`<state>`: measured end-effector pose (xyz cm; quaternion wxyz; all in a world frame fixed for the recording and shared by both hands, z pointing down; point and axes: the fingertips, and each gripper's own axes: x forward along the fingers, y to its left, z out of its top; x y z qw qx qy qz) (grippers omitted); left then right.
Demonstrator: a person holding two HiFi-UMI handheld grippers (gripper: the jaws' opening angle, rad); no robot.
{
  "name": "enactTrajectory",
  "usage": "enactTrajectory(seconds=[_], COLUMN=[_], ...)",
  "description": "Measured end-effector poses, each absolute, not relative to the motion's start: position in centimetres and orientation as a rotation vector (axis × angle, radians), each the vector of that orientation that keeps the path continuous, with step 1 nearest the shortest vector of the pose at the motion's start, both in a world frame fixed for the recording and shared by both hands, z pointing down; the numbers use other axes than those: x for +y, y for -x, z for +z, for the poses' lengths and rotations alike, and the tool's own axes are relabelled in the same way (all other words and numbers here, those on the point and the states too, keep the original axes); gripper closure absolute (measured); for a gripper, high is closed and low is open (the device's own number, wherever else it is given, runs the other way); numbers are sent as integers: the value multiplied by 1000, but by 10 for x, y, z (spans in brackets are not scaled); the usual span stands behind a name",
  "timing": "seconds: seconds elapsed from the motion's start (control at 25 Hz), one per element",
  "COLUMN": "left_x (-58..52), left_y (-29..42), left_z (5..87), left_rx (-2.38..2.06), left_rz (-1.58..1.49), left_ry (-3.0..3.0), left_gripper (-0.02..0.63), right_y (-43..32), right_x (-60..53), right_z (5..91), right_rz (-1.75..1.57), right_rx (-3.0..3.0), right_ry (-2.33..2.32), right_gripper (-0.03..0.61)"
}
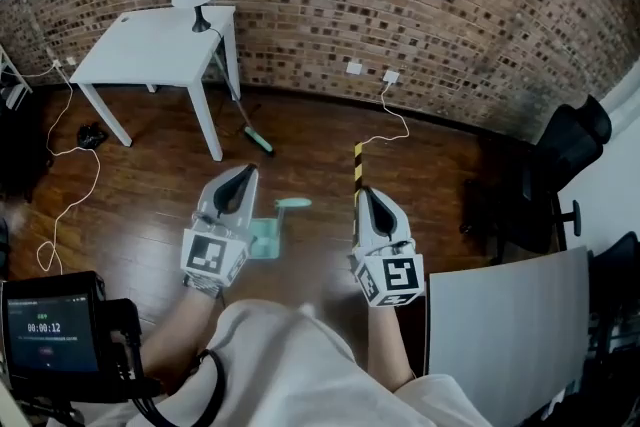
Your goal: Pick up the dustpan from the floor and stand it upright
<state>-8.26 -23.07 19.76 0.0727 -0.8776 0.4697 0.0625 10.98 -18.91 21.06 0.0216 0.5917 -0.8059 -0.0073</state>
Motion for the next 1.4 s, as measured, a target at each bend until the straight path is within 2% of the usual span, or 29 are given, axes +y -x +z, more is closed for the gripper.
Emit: enactTrajectory(seconds=[0.12, 0.4, 0.64, 0.92, 1.4], left_x=[-222, -183, -128, -37, 181], left_y=[90, 105, 118, 96, 78], left_z=[193, 188, 188, 192, 191], left_rx=[1385, 1294, 1309, 1289, 1463], left_rz=[216, 133, 200, 132, 226], left_ry=[2641, 2731, 2759, 2707, 2692], left_gripper=[612, 612, 612, 612, 612], right_y=[-98, -68, -43, -76, -122], right_x=[-179, -148, -85, 8, 224], right_z=[210, 215, 206, 200, 202], right_rz=[-105, 27, -44, -12, 26], right_rx=[-2452, -2553, -2629, -2626, -2625], right_ry=[-1764, -1796, -1687, -1741, -1730], right_gripper=[568, 568, 566, 566, 566])
